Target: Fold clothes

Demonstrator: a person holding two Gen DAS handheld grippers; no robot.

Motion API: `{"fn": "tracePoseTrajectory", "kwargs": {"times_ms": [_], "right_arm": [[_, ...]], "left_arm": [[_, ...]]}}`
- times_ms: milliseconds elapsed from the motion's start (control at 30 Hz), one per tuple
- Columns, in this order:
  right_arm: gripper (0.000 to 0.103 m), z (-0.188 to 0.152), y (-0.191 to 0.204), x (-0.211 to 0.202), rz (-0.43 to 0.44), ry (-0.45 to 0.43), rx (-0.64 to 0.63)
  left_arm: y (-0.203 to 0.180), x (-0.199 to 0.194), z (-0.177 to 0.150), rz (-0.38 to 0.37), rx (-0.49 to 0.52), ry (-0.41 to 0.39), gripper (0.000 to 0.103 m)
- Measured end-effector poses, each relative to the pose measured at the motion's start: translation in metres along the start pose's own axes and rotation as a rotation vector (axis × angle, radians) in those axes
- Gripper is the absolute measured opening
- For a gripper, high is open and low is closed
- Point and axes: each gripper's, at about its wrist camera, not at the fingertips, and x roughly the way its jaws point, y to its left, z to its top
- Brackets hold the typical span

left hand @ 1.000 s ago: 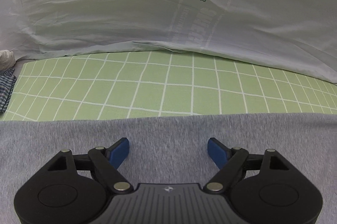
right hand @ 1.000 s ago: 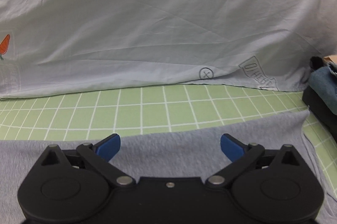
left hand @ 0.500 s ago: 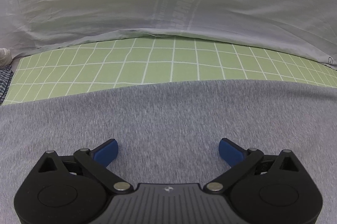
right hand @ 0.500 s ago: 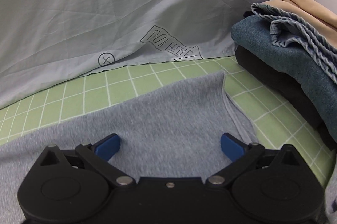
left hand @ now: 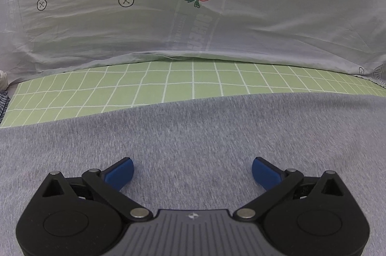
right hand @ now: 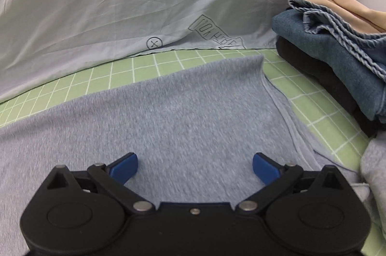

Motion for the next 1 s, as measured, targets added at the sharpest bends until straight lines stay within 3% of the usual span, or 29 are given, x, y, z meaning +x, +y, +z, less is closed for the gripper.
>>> {"fn": "tracePoseTrajectory", "kwargs": {"times_ms": [367, 467, 600, 667, 833, 1000], "right_arm": [[0.103, -0.004, -0.073, -0.006, -0.134, 0.005, 0.136], [0.102, 0.002, -0.071, -0.008, -0.168, 0.018, 0.131], [0.103, 0.001, -0.039, -0.031, -0.140, -0.030, 0.075], [0.103, -0.003, -0.018, -0.045, -0.096, -0.044, 0.057], [0.103, -0.031, 0.051, -0.076, 0.050, 0.004, -0.033], [0.103, -0.076, 0.106, -0.107, 0.153, 0.079, -0.119]], "left_arm": [[0.007, -0.005, -0.002, -0.034, 0.021, -0.010, 0.103], [0.006, -0.004, 0.000, -0.028, 0.025, 0.006, 0.103], [0.009, -0.005, 0.011, -0.015, 0.026, 0.093, 0.103], [0.014, -0.015, 0.011, 0.029, 0.014, 0.105, 0.103], [0.046, -0.076, -0.002, 0.079, -0.052, 0.035, 0.103], [0.096, -0.137, -0.035, 0.181, -0.166, 0.013, 0.103]]}}
